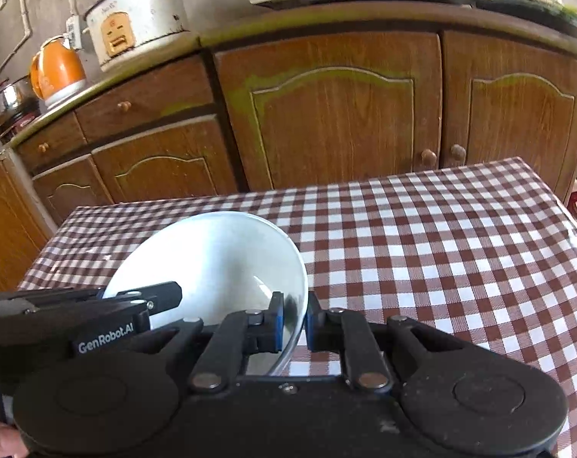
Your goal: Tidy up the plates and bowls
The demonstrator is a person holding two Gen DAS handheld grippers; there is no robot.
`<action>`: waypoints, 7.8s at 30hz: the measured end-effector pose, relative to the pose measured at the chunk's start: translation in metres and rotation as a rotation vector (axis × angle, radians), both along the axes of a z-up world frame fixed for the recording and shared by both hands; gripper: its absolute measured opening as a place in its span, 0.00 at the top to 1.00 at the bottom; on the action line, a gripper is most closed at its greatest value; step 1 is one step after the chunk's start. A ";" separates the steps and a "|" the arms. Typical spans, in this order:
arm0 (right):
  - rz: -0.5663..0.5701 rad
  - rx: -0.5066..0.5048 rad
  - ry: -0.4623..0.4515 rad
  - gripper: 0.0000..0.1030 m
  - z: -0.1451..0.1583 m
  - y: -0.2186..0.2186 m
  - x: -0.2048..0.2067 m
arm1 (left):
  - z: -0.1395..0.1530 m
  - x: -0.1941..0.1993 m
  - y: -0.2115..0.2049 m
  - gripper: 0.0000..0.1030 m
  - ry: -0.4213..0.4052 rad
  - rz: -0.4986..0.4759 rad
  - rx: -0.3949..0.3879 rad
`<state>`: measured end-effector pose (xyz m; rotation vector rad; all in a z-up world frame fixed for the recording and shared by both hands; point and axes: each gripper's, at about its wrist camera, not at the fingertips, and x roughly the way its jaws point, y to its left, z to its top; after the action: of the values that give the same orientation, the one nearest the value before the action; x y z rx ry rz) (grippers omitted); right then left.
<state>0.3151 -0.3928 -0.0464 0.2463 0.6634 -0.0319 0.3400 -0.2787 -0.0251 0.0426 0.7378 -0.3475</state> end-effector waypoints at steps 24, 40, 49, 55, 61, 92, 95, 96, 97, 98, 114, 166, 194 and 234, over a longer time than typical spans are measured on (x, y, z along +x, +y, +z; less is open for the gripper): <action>0.061 -0.037 -0.109 0.85 0.087 0.058 -0.071 | 0.079 -0.075 0.049 0.82 -0.088 0.072 -0.002; 0.099 -0.058 -0.153 0.85 0.119 0.094 -0.104 | 0.102 -0.106 0.081 0.81 -0.119 0.112 -0.015; 0.122 -0.063 -0.170 0.85 0.133 0.114 -0.121 | 0.112 -0.123 0.097 0.81 -0.133 0.129 -0.014; 0.136 -0.067 -0.179 0.85 0.140 0.126 -0.130 | 0.118 -0.134 0.108 0.81 -0.142 0.144 -0.014; 0.153 -0.069 -0.190 0.85 0.147 0.140 -0.140 | 0.124 -0.145 0.119 0.81 -0.153 0.161 -0.011; 0.225 -0.082 -0.223 0.84 0.165 0.197 -0.180 | 0.138 -0.187 0.167 0.80 -0.181 0.223 -0.014; 0.230 -0.081 -0.225 0.84 0.165 0.200 -0.184 | 0.138 -0.191 0.170 0.80 -0.181 0.225 -0.016; 0.231 -0.080 -0.225 0.84 0.165 0.200 -0.185 | 0.138 -0.192 0.171 0.80 -0.182 0.226 -0.015; 0.233 -0.081 -0.225 0.84 0.166 0.201 -0.186 | 0.139 -0.192 0.172 0.80 -0.183 0.227 -0.014; 0.234 -0.082 -0.225 0.84 0.165 0.202 -0.187 | 0.139 -0.193 0.174 0.80 -0.182 0.227 -0.014; 0.264 -0.082 -0.227 0.84 0.164 0.217 -0.198 | 0.137 -0.207 0.188 0.80 -0.182 0.248 -0.021; 0.318 -0.075 -0.175 0.84 0.119 0.240 -0.234 | 0.104 -0.240 0.211 0.80 -0.144 0.274 -0.003; 0.346 -0.060 -0.117 0.84 0.083 0.248 -0.252 | 0.071 -0.260 0.222 0.79 -0.079 0.275 -0.002; 0.414 -0.129 0.030 0.83 0.003 0.277 -0.266 | -0.003 -0.282 0.238 0.78 0.039 0.272 0.044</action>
<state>0.0488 -0.1153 -0.0436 -0.0192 0.7284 0.3176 0.0585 -0.0407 -0.0283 -0.0235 0.7793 -0.0726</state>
